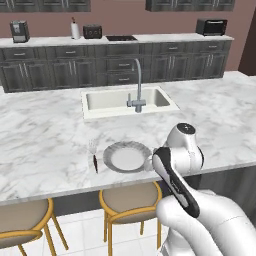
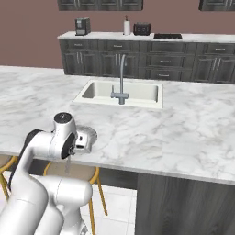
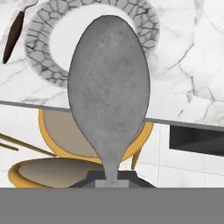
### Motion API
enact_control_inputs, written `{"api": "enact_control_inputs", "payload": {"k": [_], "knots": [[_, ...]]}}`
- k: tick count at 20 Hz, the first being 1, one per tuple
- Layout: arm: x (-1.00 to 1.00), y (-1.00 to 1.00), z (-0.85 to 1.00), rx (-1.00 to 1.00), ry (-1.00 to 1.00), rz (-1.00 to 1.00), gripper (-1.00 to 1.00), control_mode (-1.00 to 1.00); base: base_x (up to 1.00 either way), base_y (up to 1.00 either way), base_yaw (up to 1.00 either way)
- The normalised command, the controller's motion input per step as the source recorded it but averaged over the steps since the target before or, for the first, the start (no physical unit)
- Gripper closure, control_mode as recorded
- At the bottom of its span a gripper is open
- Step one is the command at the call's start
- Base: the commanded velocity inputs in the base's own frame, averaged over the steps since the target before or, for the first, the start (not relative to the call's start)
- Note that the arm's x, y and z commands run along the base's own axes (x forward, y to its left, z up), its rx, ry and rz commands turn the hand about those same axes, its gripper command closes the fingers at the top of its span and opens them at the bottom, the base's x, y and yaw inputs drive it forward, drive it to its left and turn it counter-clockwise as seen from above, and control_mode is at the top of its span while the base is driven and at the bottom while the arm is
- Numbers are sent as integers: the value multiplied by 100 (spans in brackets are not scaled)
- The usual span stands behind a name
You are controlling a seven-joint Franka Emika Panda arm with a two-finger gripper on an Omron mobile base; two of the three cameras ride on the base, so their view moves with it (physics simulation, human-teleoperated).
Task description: Take the fork and place it on the left side of the plate. Then take the spoon and place it on the right side of the plate. Make sure they're directly next to the plate.
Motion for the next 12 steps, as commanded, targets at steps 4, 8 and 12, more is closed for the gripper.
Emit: {"api": "enact_control_inputs", "payload": {"k": [4, 8, 12], "knots": [[74, -32, 0, 1, 18, 0, 100, -100, 0, 0, 0], [75, -28, 0, 0, 19, 0, 100, -100, 0, 0, 0], [71, -17, -5, 0, 8, 0, 100, -100, 0, 0, 0]]}}
